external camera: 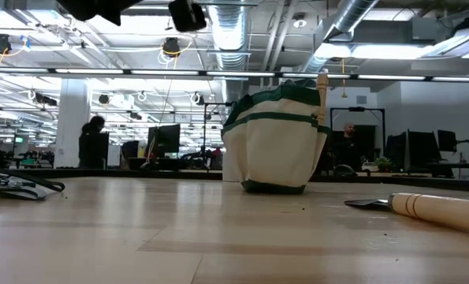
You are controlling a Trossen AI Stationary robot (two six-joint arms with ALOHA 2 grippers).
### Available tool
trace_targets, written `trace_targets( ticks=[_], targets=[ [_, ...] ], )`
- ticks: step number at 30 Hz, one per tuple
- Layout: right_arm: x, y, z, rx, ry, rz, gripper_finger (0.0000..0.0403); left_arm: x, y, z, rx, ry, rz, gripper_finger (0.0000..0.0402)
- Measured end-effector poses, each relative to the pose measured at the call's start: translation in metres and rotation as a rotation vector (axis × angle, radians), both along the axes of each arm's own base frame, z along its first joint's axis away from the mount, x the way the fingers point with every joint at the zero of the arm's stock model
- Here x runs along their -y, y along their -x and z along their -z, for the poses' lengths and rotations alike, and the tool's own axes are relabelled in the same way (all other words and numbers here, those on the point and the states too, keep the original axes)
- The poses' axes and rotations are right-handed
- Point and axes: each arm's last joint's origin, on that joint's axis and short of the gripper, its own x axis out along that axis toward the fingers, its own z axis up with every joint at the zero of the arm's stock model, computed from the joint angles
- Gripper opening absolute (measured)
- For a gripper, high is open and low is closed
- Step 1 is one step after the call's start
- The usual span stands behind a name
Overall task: Pick & Place Garden tools in Gardening bag
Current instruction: Put the brown trowel into the green gardening bag
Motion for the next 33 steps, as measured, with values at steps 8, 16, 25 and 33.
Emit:
trace_targets(
  ticks=[8, 16, 25, 33],
  targets=[
    [-0.004, -0.029, 0.001, 0.15, -0.048, 0.015, 0.0249, 0.0, 0.007, -0.006, 0.081, -0.188, -0.034, 0.0054],
    [0.011, -0.032, -0.009, 0.222, -0.044, 0.056, 0.0249, 0.0, 0.015, -0.01, 0.108, -0.351, -0.06, 0.0055],
    [0.019, -0.058, -0.005, 0.307, -0.03, -0.061, 0.0249, 0.005, 0.023, -0.024, 0.233, -0.365, 0.005, 0.0055],
    [0.028, -0.076, -0.005, 0.409, 0.003, -0.155, 0.0249, 0.007, 0.023, -0.023, 0.241, -0.366, 0.045, 0.0055]
  ],
)
